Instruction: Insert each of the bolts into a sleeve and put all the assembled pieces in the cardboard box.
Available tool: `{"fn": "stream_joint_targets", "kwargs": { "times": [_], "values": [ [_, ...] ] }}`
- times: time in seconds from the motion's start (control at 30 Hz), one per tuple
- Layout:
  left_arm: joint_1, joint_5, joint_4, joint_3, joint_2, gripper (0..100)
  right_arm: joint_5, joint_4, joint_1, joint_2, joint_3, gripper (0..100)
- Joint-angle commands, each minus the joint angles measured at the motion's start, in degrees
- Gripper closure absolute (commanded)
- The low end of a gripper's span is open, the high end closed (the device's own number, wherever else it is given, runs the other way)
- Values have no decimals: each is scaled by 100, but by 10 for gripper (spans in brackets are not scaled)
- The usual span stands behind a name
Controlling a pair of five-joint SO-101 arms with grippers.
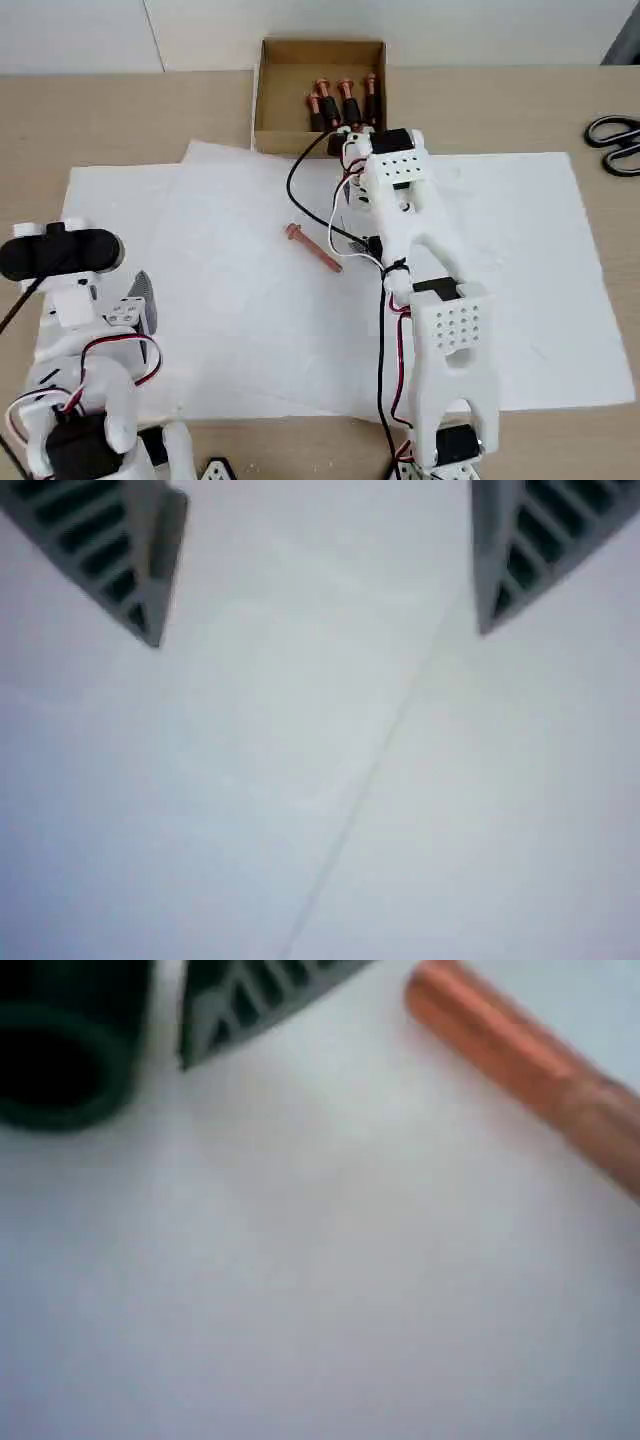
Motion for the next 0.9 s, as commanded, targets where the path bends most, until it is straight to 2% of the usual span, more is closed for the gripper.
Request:
{"fn": "stream_joint_targets", "kwargs": {
  "times": [0.0,0.23,0.3,0.4,0.5,0.87],
  "values": [
    [9,-26,-18,-22,-18,806,-9,-57,75,-4,-9,827],
    [9,-26,-18,-22,-18,807,-9,-48,75,31,-18,831],
    [9,-26,-18,-22,-18,807,-9,-40,75,22,-18,875],
    [9,-26,-18,-22,-18,807,-9,-40,92,-13,-26,998],
    [9,-26,-18,-22,-18,807,0,4,119,-119,-35,995],
    [9,9,44,-251,114,805,413,321,312,-2923,0,995]
  ]
}}
